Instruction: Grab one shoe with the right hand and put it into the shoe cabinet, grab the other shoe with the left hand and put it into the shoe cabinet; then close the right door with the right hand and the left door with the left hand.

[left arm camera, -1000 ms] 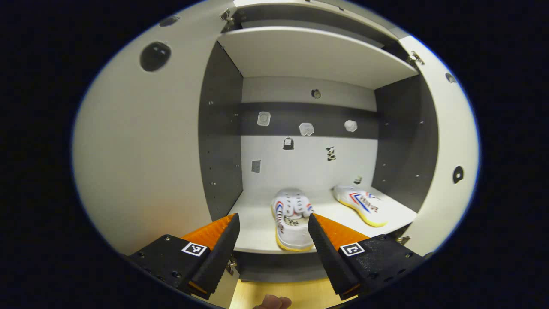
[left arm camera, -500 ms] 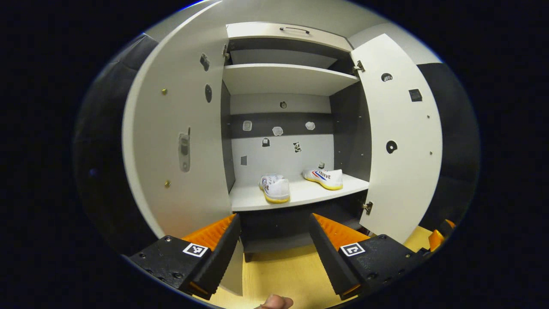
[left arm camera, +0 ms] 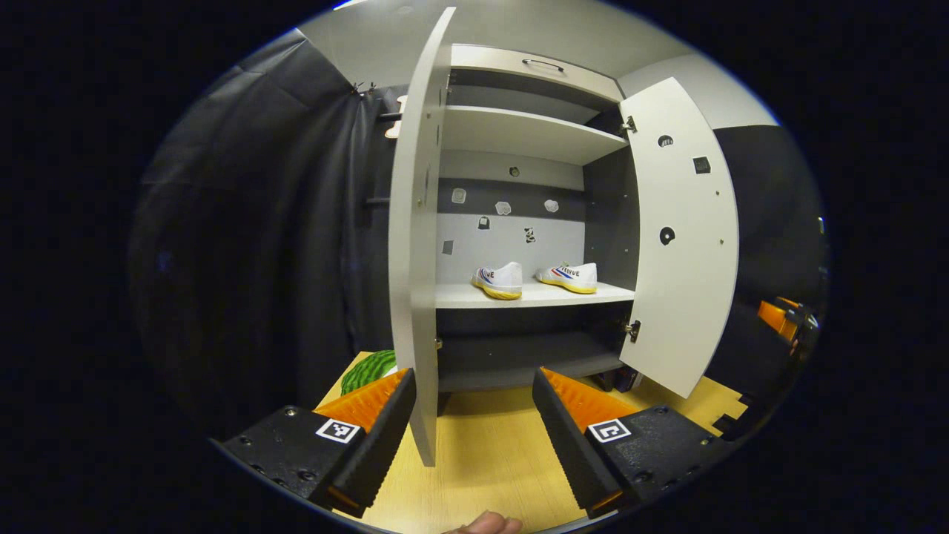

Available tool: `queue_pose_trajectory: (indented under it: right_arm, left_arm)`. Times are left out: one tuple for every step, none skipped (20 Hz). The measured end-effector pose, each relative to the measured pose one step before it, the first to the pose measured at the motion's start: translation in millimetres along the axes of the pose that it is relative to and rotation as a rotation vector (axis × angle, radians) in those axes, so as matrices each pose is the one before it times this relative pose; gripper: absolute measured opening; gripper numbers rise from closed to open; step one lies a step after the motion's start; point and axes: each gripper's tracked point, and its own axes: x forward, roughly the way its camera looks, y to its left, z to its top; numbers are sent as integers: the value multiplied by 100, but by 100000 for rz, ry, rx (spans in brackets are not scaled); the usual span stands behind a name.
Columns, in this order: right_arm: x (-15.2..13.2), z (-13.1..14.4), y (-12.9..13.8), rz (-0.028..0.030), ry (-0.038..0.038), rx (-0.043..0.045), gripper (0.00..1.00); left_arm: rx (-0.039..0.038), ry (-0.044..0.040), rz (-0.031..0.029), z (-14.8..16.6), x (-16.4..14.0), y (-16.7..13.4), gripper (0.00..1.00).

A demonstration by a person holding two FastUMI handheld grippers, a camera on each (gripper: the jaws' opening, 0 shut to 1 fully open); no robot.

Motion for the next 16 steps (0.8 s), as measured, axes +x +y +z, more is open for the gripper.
queue_pose_trajectory:
  right_arm:
    - [1041, 831, -828, 535, 57, 260, 99]
    - [1202, 863, -781, 490, 596, 421, 99]
    - [1073, 670, -555, 857, 468, -42, 98]
    - [936, 844, -748, 237, 949, -93, 98]
    - [1023, 698, -336, 1342, 567, 20, 98]
    - [1015, 578, -337, 1048, 778, -90, 98]
    - [949, 676, -351, 374, -2, -92, 98]
    - [997, 326, -588, -643, 1142, -912, 98]
    - [965, 234, -36, 636, 1531, -1029, 99]
    - [698, 81, 238, 674, 1484, -1211, 99]
    - [555, 39, 133, 243, 2206, -679, 99]
    - [664, 194, 312, 554, 1614, -288, 98]
    - [373, 521, 629, 1403, 112, 577, 99]
    - [465, 493, 513, 446, -46, 1007, 99]
    - [340, 457, 376, 193, -269, 1839, 94]
    - [217, 313, 622, 886, -242, 1466, 99]
  left_arm:
    - [12, -1090, -1305, -80, -463, -105, 96]
    - [496, -2293, -1937, 221, -341, -262, 96]
    - [719, -1584, -963, 355, -409, -157, 96]
    - [1135, -2593, -453, 411, -398, 201, 96]
    - [855, -2296, -617, 548, -477, 109, 96]
    - [462, -2141, -307, 487, -494, 138, 96]
    - [243, -2539, -78, 516, -517, 329, 96]
    - [1131, -1989, 25, 505, -367, 351, 95]
    - [1614, -1273, 1483, 217, -406, 714, 95]
    - [1729, -399, 2496, 100, -375, 1123, 95]
    - [1395, -608, 1705, 80, -181, 783, 94]
    - [997, -7, 871, -48, -163, 350, 94]
    - [-24, 115, 751, -137, -11, 457, 95]
    - [-76, 734, 284, -336, 10, 478, 94]
    - [72, 706, 416, -362, 88, 421, 95]
    - [504, 1098, 1444, -372, 102, 811, 95]
